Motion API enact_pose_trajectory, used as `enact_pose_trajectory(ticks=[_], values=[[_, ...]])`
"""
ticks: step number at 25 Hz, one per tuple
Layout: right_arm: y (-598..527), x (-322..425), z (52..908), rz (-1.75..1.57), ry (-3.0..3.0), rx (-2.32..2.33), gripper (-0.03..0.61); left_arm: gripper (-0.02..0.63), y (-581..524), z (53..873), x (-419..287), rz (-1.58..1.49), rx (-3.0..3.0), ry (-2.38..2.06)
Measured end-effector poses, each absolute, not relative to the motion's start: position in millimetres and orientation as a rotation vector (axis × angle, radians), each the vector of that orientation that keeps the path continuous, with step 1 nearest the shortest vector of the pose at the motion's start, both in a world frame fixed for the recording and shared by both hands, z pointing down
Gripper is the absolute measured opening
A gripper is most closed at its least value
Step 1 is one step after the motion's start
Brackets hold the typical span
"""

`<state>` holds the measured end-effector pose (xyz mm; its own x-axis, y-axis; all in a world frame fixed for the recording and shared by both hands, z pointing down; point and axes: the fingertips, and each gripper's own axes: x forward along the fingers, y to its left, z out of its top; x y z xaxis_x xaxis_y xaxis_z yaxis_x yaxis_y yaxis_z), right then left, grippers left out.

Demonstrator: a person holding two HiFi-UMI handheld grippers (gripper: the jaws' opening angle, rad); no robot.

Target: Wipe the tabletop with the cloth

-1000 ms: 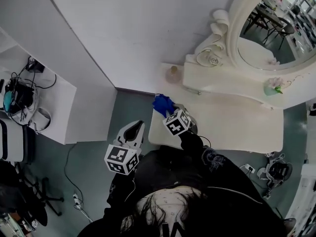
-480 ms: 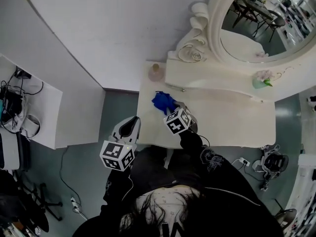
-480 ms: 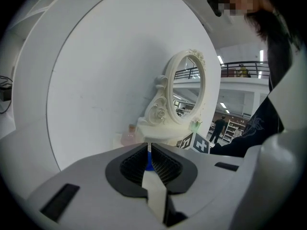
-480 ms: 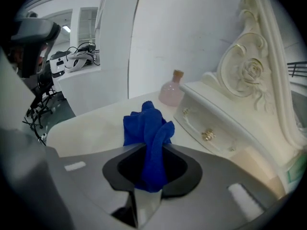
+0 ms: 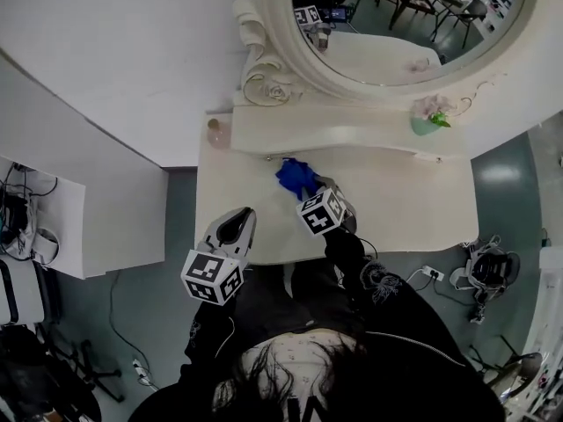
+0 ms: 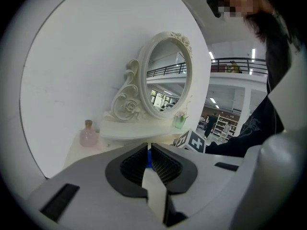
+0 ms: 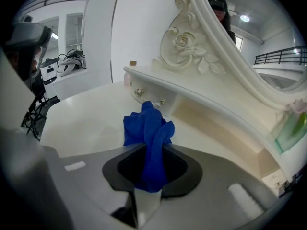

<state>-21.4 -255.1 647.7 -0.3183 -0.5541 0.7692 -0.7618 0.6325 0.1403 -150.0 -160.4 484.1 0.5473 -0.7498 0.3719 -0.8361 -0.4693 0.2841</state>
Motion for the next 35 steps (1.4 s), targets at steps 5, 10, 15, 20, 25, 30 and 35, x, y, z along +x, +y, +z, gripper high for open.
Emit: enact_pose_trajectory(ticks=[5, 10, 15, 20, 25, 30, 35], values=[[-258.1, 57.8, 649.3, 0.338, -2.013, 1.054, 0.084, 0.003, -166.7, 486.1, -72.8, 0.301, 2.367, -1.247], [-262.7, 134.5, 649.2, 0.353, -1.994, 1.093, 0.084, 0.003, -169.7, 484.0, -2.5, 0.329, 2.403, -1.196], [-267.1, 212.8, 646.8, 0.375, -1.957, 1.169, 0.084, 0.003, -173.6, 480.4, 56.8, 0.347, 2.443, -1.135], [-264.7, 301.0, 646.5, 0.408, -1.894, 1.271, 0.084, 0.003, -179.0, 475.7, 108.6, 0.368, 2.494, -1.06], [-263.5, 394.8, 648.0, 0.458, -1.8, 1.411, 0.084, 0.003, -185.0, 474.3, 140.3, 0.405, 2.525, -1.026], [-254.2, 485.0, 649.5, 0.488, -1.68, 1.547, 0.084, 0.003, -184.4, 474.7, 158.1, 0.437, 2.534, -1.013], [-239.4, 560.7, 649.3, 0.498, -1.572, 1.644, 0.084, 0.003, -179.7, 477.0, 169.0, 0.487, 2.529, -0.994]])
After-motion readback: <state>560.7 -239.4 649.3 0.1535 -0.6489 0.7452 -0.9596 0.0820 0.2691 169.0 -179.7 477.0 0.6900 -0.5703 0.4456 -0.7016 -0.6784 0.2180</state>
